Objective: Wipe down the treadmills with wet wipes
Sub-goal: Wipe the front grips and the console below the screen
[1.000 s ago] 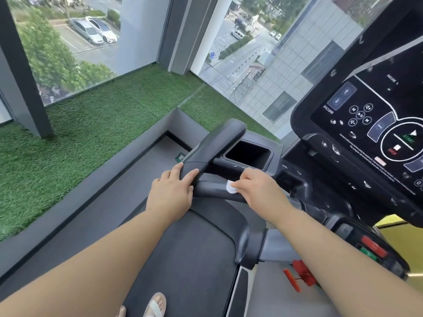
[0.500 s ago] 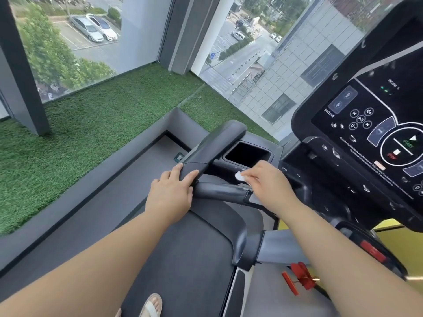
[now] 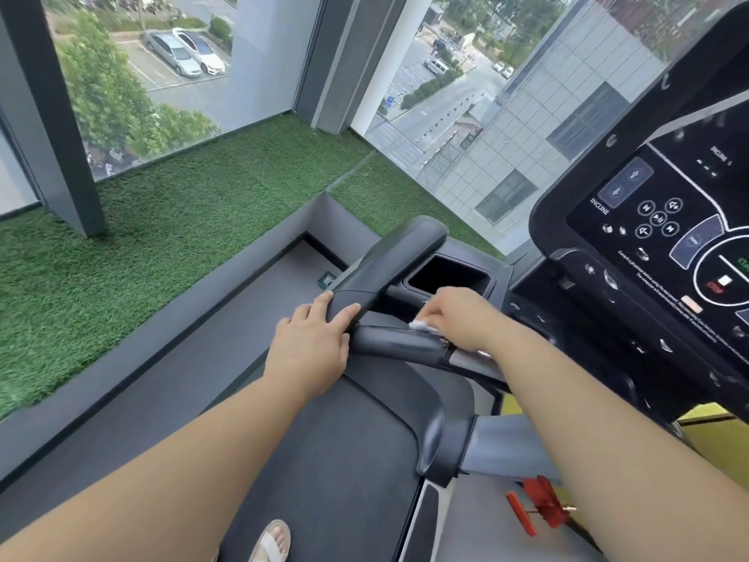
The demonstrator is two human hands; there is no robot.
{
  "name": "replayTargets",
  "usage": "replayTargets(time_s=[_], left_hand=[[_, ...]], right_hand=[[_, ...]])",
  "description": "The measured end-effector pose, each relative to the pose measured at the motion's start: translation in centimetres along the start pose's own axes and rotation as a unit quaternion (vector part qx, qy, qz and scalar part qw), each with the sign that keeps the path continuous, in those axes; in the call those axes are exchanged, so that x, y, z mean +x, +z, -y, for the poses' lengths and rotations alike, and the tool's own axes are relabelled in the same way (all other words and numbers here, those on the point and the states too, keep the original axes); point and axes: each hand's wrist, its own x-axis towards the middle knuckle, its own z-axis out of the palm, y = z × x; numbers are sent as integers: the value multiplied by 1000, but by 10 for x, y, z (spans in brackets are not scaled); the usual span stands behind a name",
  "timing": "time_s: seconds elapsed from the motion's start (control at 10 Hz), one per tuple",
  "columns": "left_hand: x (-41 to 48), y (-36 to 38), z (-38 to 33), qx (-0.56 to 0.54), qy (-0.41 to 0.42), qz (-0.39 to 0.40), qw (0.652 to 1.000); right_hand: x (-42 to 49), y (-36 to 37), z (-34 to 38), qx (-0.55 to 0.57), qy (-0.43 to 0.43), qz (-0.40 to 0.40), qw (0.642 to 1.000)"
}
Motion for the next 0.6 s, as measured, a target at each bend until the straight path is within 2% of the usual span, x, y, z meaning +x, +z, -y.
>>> replayTargets(time_s=[0.1, 0.2, 0.3, 0.5, 0.6], left_hand=[[1, 0, 0, -4, -1, 3, 1000], [1, 0, 1, -6, -2, 4, 1000], [1, 0, 2, -6, 0, 3, 1000], [1, 1, 2, -16, -1, 1, 1000], [1, 1, 2, -25, 0, -4, 1000]], right_hand=[[6, 8, 32, 34, -40, -71, 996], [8, 32, 62, -49, -89, -99, 990], [2, 36, 52, -74, -86, -110, 987], [-5, 6, 23, -83, -26, -26, 996], [2, 14, 40, -52, -44, -83, 994]])
